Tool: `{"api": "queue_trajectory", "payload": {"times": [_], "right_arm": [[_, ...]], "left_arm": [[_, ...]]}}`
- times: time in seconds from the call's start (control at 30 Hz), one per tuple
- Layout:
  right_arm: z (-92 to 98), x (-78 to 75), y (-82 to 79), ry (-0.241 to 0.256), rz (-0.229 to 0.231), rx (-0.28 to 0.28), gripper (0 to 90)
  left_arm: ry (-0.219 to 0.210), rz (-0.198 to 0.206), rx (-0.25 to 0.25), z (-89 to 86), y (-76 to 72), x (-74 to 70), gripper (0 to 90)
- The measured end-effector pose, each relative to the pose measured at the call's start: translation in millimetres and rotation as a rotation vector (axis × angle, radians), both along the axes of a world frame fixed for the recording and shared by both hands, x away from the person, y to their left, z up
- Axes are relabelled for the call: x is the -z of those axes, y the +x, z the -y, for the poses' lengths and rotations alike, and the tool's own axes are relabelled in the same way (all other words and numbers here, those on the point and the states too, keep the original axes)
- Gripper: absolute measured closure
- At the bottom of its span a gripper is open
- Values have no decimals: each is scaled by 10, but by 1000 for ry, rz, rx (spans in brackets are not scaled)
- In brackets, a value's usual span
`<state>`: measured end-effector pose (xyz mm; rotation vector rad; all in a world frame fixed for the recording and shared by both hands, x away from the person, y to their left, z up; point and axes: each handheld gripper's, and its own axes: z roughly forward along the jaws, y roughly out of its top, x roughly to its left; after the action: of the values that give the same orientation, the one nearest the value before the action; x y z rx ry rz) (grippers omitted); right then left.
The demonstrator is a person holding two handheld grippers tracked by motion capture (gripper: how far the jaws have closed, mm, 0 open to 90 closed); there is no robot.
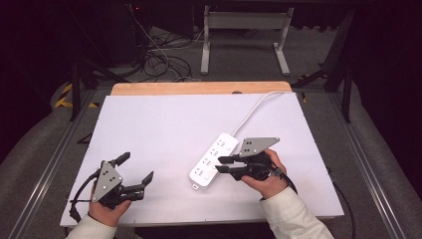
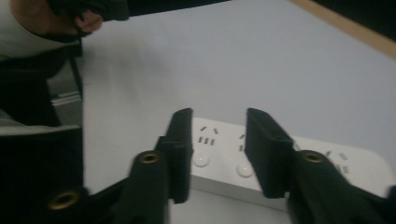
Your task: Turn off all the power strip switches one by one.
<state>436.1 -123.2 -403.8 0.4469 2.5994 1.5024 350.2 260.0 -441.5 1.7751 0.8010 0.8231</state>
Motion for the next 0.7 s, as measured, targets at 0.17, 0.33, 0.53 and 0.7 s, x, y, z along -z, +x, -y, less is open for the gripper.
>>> {"api": "queue_trajectory", "payload": {"times": [0.17,0.33,0.53,0.7], "right_arm": [[-29,-11,-3,4,-53,-27,874],[-99,-11,7,-27,-47,-29,900],[-239,1,14,-101,-38,-15,900],[-339,45,47,-144,-36,6,900]], "left_arm": [[2,2,-1,-2,-1,-1,103],[7,7,-2,-4,-1,-3,103],[3,5,-2,-3,-2,-1,103],[9,9,-4,-9,0,-3,104]]}}
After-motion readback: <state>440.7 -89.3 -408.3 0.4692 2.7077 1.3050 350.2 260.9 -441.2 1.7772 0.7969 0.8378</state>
